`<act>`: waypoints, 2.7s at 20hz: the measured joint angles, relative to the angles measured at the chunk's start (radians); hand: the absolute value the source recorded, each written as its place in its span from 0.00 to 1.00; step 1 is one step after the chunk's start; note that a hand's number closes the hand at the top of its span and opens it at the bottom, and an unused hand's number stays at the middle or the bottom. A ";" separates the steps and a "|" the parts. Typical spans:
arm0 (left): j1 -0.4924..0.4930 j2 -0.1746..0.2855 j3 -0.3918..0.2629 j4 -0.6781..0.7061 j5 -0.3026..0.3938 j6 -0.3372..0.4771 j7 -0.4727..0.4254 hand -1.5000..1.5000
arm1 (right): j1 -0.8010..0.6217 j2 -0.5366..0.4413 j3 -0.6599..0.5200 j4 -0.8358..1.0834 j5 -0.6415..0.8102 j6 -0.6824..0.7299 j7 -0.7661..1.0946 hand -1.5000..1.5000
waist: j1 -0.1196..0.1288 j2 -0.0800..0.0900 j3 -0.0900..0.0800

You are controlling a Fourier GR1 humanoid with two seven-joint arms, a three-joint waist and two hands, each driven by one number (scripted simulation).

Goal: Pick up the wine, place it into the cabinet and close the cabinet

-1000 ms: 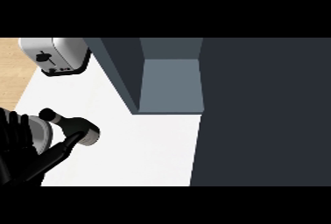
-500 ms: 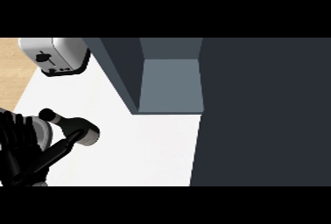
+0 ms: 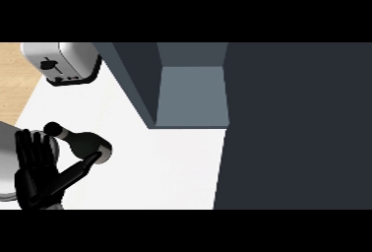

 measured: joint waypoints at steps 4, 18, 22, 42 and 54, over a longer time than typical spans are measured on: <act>-0.025 0.003 0.030 0.086 0.035 -0.043 -0.060 0.00 | -0.003 0.007 0.007 0.000 -0.002 0.001 0.004 0.00 | -0.001 0.000 0.000; -0.083 0.005 0.062 0.294 0.071 -0.108 -0.200 0.00 | -0.005 0.014 0.015 -0.001 0.000 0.008 0.006 0.00 | -0.001 0.000 0.000; -0.096 0.019 0.081 0.356 0.084 -0.140 -0.225 0.00 | -0.020 0.007 -0.009 0.001 -0.003 0.015 0.016 0.00 | -0.001 0.000 0.000; -0.277 0.032 0.148 0.687 0.157 -0.265 -0.400 1.00 | -0.053 0.009 -0.016 0.001 -0.001 0.014 0.055 0.00 | -0.003 0.000 0.000; -0.350 0.077 0.076 0.792 0.049 -0.283 -0.506 1.00 | -0.018 0.034 0.013 0.008 0.004 0.025 0.013 0.00 | -0.005 -0.002 0.004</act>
